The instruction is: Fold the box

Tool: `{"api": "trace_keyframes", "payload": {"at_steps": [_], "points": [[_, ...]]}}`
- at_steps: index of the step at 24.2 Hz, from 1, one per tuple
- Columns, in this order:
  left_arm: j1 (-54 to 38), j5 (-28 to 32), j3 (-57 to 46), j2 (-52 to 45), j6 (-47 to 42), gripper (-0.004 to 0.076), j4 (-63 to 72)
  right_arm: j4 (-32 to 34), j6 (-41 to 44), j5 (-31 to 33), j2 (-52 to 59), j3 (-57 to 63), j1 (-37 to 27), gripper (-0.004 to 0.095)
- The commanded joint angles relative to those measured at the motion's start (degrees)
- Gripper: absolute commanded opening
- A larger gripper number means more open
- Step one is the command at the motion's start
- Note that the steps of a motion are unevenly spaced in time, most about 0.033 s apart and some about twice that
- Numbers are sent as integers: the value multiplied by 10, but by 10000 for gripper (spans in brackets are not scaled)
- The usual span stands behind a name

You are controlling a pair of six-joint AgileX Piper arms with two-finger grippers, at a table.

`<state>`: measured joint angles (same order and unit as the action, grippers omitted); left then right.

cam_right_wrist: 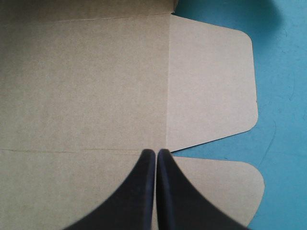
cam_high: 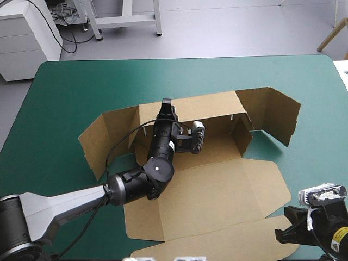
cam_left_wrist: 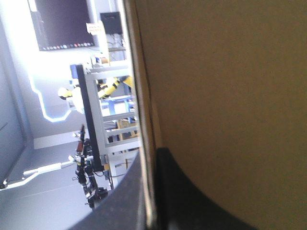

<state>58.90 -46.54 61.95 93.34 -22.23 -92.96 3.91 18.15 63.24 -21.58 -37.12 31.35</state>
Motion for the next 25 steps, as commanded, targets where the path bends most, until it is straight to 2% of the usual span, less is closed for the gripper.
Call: {"api": "trace_keyframes", "payload": {"at_steps": [1, 8, 13, 19, 25], "points": [[18, -17, -31, -39, -75, -10, -109, 3, -11, -29, -6, -12, -2, -4], [15, -19, -69, -52, -86, -10, -111, 1, -11, -29, -6, -12, -2, -4], [0, 38, -69, -55, -77, -10, -111, 1, -11, -29, -6, -12, -2, -4], [-20, 61, -69, -66, -68, -10, -111, 0, -11, -29, -6, -12, -2, -4], [-19, 86, -70, -124, -66, -10, -110, 0, -11, -29, -6, -12, -2, -4]]}}
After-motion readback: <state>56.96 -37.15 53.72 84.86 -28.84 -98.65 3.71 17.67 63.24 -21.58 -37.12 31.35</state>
